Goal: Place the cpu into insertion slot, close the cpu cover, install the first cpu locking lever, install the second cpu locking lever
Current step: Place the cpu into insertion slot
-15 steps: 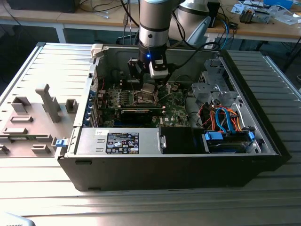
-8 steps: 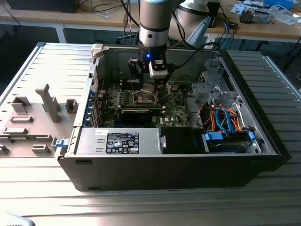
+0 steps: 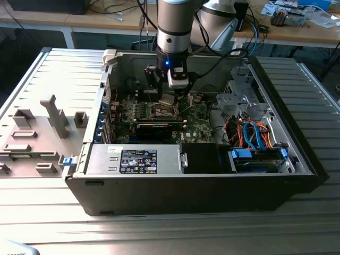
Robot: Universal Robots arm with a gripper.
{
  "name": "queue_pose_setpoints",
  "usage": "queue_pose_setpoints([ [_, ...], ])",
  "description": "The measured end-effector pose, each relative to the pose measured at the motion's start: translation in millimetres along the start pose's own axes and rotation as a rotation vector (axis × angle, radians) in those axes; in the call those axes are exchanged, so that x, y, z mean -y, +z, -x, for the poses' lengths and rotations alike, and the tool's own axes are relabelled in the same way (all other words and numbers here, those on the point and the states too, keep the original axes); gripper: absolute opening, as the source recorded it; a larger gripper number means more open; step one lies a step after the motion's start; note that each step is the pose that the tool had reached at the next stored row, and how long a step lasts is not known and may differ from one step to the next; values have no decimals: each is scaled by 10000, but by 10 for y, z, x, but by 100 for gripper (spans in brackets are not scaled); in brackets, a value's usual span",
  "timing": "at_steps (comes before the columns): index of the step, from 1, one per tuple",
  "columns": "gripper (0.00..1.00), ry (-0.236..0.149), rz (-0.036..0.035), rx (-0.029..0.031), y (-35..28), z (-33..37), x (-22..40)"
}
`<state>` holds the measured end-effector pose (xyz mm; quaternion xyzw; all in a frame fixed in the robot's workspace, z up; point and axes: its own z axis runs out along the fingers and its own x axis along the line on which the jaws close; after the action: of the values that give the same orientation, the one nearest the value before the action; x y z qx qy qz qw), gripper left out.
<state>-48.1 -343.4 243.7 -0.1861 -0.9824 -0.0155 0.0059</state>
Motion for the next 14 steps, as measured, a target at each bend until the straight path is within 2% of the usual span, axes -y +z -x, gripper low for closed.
queue_pose_setpoints([
  [14, 54, 376, 6, 11, 0, 0, 0],
])
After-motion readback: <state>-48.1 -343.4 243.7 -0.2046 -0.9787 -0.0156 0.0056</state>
